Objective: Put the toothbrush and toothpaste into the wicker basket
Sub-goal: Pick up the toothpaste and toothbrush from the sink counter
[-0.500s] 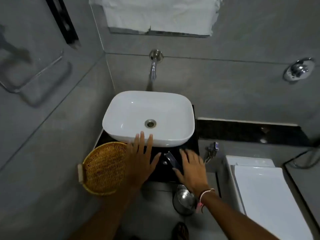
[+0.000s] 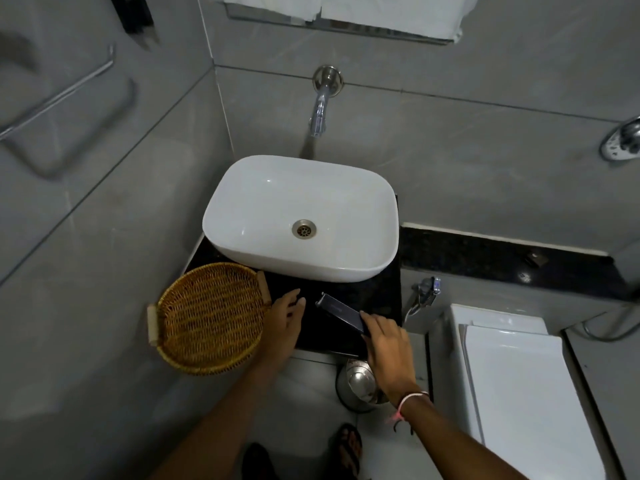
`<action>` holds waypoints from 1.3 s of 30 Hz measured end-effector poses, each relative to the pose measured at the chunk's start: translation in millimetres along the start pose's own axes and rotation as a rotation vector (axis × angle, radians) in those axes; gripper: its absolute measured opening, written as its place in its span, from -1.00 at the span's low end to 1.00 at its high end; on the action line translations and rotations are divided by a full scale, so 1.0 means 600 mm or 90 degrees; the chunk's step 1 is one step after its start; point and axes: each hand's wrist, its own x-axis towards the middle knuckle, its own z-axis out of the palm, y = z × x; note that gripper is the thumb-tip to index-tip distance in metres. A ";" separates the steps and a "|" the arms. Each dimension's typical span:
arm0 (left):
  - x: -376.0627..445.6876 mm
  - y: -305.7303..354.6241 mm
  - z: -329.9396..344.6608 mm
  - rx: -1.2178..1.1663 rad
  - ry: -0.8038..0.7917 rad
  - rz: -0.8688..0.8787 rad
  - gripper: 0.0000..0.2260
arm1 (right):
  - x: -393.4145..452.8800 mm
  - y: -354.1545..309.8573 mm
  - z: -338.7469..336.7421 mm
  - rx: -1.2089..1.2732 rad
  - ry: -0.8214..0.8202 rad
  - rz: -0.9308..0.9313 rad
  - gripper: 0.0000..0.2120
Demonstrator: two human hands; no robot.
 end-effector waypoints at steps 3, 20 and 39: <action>0.012 0.003 0.001 -0.260 -0.029 -0.150 -0.66 | 0.004 0.019 -0.025 0.010 0.069 -0.073 -0.48; 0.026 -0.022 0.005 -0.586 -0.134 -0.265 -0.75 | 0.096 0.025 -0.160 -0.211 0.026 -0.364 -0.43; 0.032 -0.043 0.009 -0.706 -0.073 -0.324 -0.86 | 0.128 -0.053 -0.262 -0.320 -0.059 -0.396 -0.62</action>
